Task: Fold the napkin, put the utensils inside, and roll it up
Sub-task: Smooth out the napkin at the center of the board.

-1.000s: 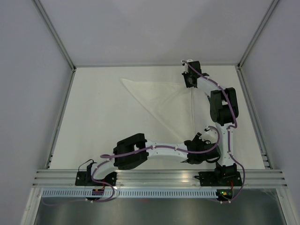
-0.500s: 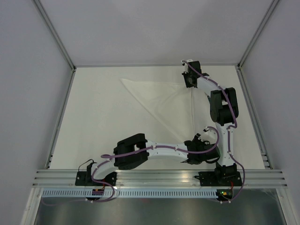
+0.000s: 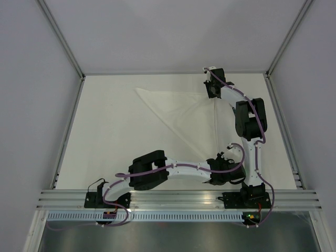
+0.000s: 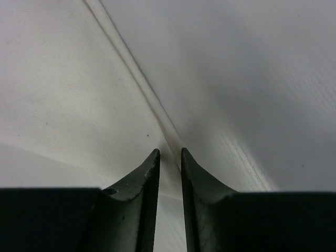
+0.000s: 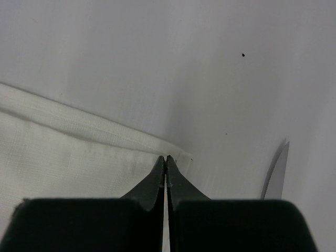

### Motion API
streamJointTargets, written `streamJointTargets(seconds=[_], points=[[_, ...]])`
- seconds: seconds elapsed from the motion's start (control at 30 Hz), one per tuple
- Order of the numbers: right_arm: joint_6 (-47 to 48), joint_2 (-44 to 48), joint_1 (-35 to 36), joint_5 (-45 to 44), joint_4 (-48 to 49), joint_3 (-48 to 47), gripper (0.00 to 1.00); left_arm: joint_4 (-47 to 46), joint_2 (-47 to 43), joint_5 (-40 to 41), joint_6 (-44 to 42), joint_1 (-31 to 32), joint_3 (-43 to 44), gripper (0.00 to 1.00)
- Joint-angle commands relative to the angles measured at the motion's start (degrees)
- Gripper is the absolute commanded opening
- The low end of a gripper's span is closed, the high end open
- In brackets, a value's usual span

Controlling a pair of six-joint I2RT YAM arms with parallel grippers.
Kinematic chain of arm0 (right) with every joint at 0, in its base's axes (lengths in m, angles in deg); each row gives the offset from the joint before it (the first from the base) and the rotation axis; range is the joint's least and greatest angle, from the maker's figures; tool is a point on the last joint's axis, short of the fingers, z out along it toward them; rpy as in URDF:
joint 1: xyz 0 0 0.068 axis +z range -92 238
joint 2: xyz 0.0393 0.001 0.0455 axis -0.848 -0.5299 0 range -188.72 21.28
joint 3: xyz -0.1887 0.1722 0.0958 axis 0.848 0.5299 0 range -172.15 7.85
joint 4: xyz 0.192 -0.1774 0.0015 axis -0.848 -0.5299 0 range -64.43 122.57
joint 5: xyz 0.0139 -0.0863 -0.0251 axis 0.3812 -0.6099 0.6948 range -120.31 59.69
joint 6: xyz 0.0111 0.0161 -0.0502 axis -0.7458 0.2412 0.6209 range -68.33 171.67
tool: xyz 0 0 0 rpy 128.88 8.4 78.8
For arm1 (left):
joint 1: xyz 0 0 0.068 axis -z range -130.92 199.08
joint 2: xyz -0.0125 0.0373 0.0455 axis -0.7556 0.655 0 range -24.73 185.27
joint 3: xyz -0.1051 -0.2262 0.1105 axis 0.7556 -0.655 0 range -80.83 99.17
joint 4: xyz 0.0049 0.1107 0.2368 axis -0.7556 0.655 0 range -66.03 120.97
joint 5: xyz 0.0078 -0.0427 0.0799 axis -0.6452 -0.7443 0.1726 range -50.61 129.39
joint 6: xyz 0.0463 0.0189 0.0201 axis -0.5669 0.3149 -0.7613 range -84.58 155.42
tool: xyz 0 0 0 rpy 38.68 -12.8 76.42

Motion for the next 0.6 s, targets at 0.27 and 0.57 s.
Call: streamJointTargets(seconds=[0.27,0.57], points=[[0.8,-1.29,-0.02,-1.45,-3.98,-2.43,0.0,0.44,-0.15,0.2,3.02,1.2,-2.31,0.05],[1.68,-2.96,-0.02,-2.77,-5.74,-5.94,0.0,0.44,-2.87,0.99,3.72,2.6,-4.77,0.02]])
